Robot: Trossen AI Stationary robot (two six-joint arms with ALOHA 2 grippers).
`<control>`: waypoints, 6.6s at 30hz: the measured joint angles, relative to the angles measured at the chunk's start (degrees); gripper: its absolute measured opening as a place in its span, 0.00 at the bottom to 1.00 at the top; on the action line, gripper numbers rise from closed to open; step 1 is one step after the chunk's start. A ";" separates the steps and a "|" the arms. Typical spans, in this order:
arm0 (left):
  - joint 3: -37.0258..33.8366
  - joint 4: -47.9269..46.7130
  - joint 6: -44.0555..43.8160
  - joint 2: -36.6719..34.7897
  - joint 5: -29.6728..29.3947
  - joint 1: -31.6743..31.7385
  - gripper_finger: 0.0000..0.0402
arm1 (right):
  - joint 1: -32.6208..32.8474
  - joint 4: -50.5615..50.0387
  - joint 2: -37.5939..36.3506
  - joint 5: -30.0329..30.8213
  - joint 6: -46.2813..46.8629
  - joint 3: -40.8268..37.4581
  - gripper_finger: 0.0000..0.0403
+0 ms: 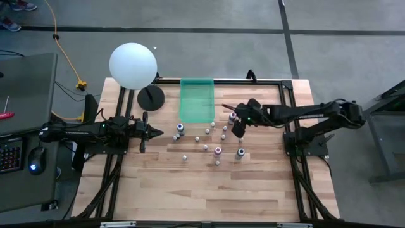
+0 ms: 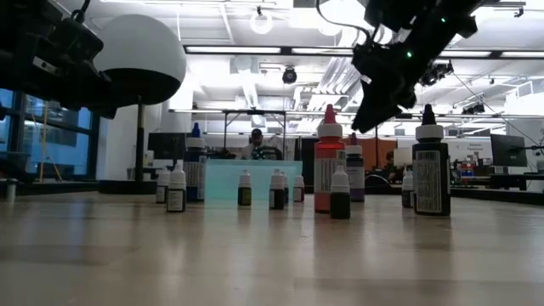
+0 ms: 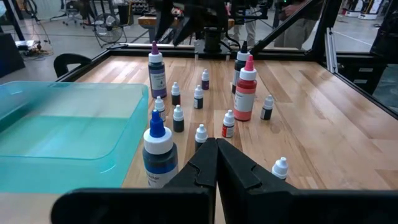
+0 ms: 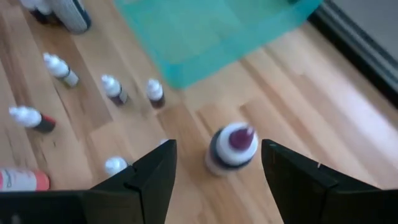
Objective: Pick & Place food coloring
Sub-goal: Put the large purple food coloring bottle into the blue bin
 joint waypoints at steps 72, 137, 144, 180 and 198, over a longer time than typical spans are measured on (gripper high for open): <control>0.00 0.00 0.00 0.01 -0.01 0.00 0.00 | -0.48 44.65 8.69 7.89 2.32 -18.97 0.38; 0.00 0.00 0.00 0.01 -0.02 0.00 0.00 | -10.99 14.91 13.12 -11.70 -11.73 37.09 0.30; 0.00 0.00 0.00 0.02 0.00 0.00 0.00 | -14.06 5.14 27.39 -13.15 -14.96 53.64 0.30; 0.00 0.00 0.00 0.00 0.00 0.00 0.00 | -15.83 3.19 57.01 0.39 -2.59 71.06 0.30; 0.00 0.00 0.00 0.01 0.00 0.00 0.00 | -15.83 10.89 63.76 6.53 5.25 71.04 0.30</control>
